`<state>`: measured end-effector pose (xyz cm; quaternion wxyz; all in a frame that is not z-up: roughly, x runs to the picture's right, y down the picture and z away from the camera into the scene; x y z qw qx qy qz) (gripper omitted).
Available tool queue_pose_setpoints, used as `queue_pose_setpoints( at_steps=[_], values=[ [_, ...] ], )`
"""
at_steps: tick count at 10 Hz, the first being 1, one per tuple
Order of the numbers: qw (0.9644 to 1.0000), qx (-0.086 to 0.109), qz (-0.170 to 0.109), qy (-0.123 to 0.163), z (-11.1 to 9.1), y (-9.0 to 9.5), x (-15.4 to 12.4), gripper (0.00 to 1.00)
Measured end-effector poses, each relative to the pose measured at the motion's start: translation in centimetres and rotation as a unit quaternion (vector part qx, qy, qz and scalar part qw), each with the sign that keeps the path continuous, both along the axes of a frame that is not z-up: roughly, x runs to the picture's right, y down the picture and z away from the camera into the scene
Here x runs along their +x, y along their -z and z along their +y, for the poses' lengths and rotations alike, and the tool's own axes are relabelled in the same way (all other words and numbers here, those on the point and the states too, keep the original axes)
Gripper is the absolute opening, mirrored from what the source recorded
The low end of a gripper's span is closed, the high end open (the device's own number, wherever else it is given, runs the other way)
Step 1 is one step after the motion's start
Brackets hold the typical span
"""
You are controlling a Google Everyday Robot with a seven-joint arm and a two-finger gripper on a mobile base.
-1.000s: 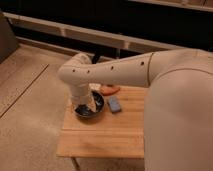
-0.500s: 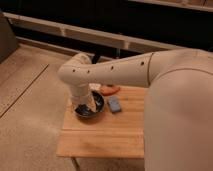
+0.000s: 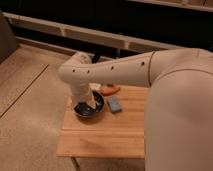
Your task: Place the ceramic cup over the eraser
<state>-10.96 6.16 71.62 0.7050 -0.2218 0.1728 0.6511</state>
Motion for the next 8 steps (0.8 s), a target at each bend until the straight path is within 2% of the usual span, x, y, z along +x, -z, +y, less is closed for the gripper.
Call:
queue_pose_setpoints(
  at_steps=[1, 2, 4, 5, 8],
  values=[
    [0.9989, 0.044, -0.013, 0.000, -2.7, -0.4, 0.1, 0.65],
    [0.9960, 0.083, -0.032, 0.002, -5.0, -0.4, -0.1, 0.65],
    [0.9892, 0.134, -0.060, 0.002, -8.1, -0.1, 0.2, 0.65],
    [0.9881, 0.139, -0.064, 0.003, -8.5, 0.0, 0.1, 0.65],
    [0.9881, 0.139, -0.067, 0.004, -8.4, 0.0, -0.2, 0.65]
  ],
)
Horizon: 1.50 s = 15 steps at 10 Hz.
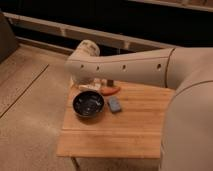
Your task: Place the ceramic cup over the eraser
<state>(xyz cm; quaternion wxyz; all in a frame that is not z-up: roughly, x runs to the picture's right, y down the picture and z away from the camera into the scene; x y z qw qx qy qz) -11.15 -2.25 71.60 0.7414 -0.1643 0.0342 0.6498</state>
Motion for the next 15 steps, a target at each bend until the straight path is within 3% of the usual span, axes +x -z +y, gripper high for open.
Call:
queue_pose_setpoints(
  at_steps=[1, 4, 5, 10, 13, 15],
  values=[
    [1.0000, 0.003, 0.001, 0.003, -0.3, -0.2, 0.1, 0.65],
    [0.9977, 0.053, 0.027, 0.033, -4.5, -2.1, 2.1, 0.65],
    [0.9971, 0.059, 0.032, 0.035, -5.1, -2.3, 2.7, 0.65],
    [0.9972, 0.059, 0.029, 0.036, -5.1, -2.7, 2.4, 0.65],
    [0.9968, 0.063, 0.038, 0.029, -7.1, -6.1, 5.3, 0.65],
    [0.9966, 0.076, 0.022, 0.026, -8.9, -7.4, 5.3, 0.65]
  ],
)
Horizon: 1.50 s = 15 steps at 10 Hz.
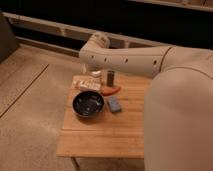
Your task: Place the ceramic cup over the eraser
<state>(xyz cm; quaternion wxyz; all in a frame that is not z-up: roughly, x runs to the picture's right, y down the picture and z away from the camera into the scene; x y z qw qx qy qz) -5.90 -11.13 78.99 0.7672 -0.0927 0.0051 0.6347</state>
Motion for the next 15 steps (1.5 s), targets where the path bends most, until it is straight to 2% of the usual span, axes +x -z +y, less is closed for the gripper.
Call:
queue_pose_setpoints(
  at_steps=[1, 3, 4, 5, 7, 9, 10, 12, 13, 14, 15],
  values=[
    [0.9996, 0.011, -0.026, -0.011, -1.4, -0.6, -0.3, 0.65],
    [0.9957, 0.026, -0.080, -0.039, -3.2, -1.1, -1.2, 0.65],
    [0.9898, 0.035, -0.120, -0.067, -4.5, -1.6, -1.1, 0.65],
    [0.9860, 0.038, -0.138, -0.085, -5.0, -2.3, -0.3, 0.65],
    [0.9827, 0.039, -0.150, -0.101, -5.4, -2.9, 0.4, 0.65],
    [0.9825, 0.038, -0.153, -0.099, -5.3, -2.8, -0.1, 0.65],
    [0.9827, 0.039, -0.153, -0.097, -5.2, -2.9, -0.1, 0.65],
    [0.9840, 0.036, -0.153, -0.084, -4.8, -4.4, -0.3, 0.65],
    [0.9869, 0.036, -0.145, -0.060, -4.7, -5.5, -0.8, 0.65],
    [0.9906, 0.046, -0.128, -0.015, -5.2, -6.9, -0.8, 0.65],
    [0.9917, 0.054, -0.115, 0.020, -5.6, -7.9, -0.6, 0.65]
  ],
)
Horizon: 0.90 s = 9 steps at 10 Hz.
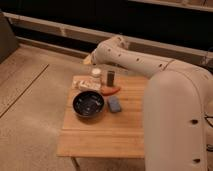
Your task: Place the ceramic cup over the eraser
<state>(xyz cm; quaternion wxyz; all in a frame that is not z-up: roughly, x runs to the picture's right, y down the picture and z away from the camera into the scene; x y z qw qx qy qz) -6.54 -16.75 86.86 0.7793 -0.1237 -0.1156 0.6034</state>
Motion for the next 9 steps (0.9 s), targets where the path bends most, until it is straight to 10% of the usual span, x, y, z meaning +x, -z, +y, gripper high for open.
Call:
queue_pose_setpoints(
  at_steps=[4, 9],
  values=[
    [0.9973, 0.012, 0.033, 0.065, -1.2, -3.3, 0.3, 0.65],
    [0.9979, -0.056, -0.014, -0.030, -0.7, -6.7, -0.7, 0.65]
  ],
)
